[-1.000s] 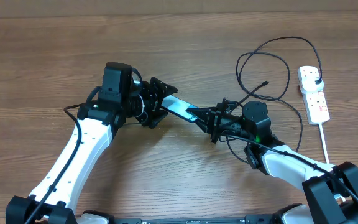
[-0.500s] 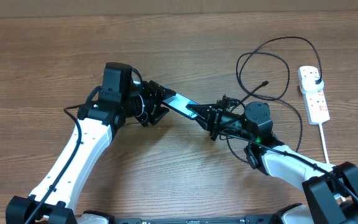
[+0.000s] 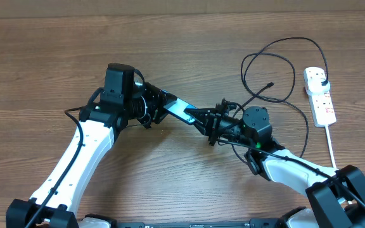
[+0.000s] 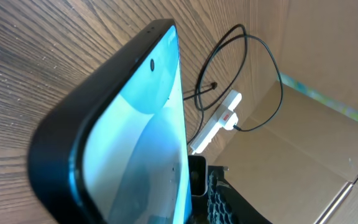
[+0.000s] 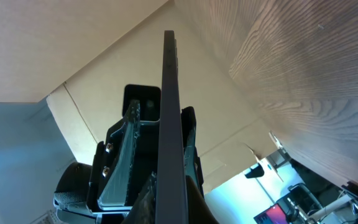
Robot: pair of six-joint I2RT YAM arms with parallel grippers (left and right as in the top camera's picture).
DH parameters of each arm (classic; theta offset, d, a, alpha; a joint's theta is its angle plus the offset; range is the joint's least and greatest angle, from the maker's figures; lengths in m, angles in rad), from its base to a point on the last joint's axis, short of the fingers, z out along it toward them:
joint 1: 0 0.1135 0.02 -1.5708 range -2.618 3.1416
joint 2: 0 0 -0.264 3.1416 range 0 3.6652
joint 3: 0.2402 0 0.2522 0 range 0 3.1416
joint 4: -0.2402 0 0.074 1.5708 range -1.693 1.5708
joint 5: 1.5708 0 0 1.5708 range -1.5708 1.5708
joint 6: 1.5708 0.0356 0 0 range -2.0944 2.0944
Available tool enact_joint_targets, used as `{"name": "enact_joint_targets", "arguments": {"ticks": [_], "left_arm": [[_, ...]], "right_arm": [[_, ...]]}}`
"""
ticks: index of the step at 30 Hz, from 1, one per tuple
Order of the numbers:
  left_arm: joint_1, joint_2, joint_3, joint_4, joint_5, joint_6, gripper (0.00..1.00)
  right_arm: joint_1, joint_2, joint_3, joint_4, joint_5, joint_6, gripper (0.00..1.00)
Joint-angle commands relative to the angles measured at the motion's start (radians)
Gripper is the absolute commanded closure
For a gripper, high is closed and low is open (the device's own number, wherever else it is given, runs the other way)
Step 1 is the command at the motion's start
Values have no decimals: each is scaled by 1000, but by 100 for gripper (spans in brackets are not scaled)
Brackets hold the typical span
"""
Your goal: Plug charger to phone and switch on socket
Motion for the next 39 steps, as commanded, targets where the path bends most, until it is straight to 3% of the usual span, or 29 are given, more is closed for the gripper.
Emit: {"name": "enact_joint_targets", "arguments": {"ticks": [1, 7, 11, 16, 20, 26, 28, 34, 37, 39], "left_arm": [[-7, 3, -6, 8, -2, 2, 64], [-7, 3, -6, 8, -10, 1, 74], [-7, 3, -6, 8, -19, 2, 76], [-7, 3, -6, 8, -22, -2, 82], [-7, 3, -6, 8, -29, -3, 94], [-6, 3, -6, 7, -72, -2, 95], [-6, 3, -6, 3, -102, -2, 96], [-6, 3, -6, -48, -200, 9, 95], [-3, 3, -6, -98, -203, -11, 95], [2, 3, -6, -124, -196, -31, 96]], "right_arm": [[28, -15, 9, 14, -22, 83, 96], [27, -15, 9, 14, -22, 83, 96], [27, -15, 9, 14, -22, 83, 96], [27, -15, 9, 14, -22, 82, 83], [27, -15, 9, 14, -23, 82, 76], [27, -15, 8, 13, -23, 71, 62], [27, -15, 8, 5, -22, 57, 53], [24, -15, 8, -147, 15, -140, 41], [24, -15, 8, -257, 117, -345, 28], [24, -15, 8, -338, 214, -514, 27]]}}
